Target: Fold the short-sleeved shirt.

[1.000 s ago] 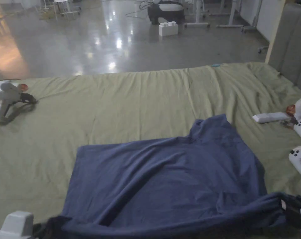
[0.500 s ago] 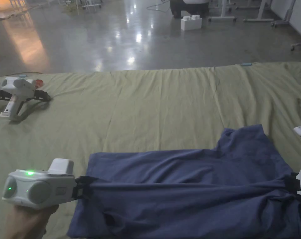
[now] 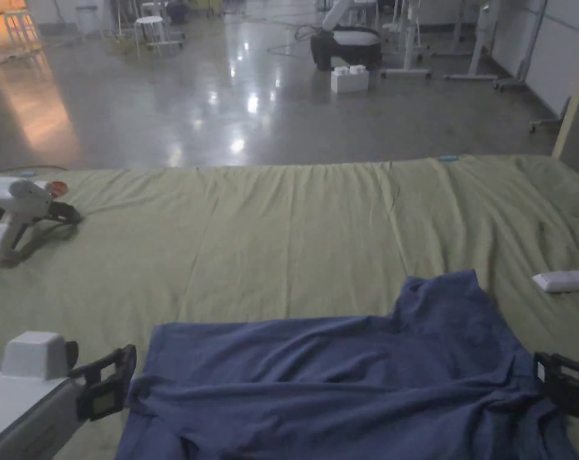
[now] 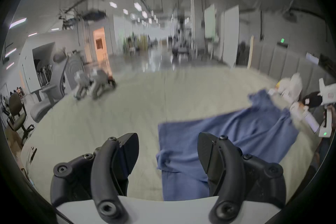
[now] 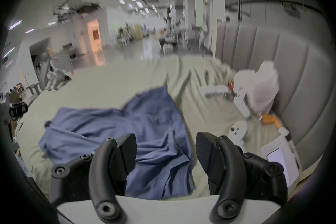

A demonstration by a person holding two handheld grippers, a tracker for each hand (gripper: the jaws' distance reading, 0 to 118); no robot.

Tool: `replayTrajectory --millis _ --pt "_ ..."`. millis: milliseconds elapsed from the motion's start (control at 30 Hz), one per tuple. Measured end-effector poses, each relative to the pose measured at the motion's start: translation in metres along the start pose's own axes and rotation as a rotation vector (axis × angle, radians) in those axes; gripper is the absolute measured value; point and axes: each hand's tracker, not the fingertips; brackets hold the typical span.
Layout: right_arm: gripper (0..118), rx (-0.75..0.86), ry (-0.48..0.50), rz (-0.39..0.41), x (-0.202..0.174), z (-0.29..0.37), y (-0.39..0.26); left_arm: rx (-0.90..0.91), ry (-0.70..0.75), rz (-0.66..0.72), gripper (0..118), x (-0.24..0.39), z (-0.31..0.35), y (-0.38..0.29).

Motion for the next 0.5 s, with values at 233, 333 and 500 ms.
replayTrajectory --millis 233,333,500 --pt "66 0.231 0.021 0.025 -0.035 0.128 -0.016 0.22 -0.016 -0.029 71 0.043 0.144 0.024" --pt "39 0.257 0.021 0.029 -0.055 0.158 -0.028 0.254 -0.024 -0.037 48 0.061 0.187 0.016" --pt "1 0.273 0.064 -0.006 -0.076 0.194 -0.05 0.271 -0.012 -0.066 4 0.083 0.23 -0.002"
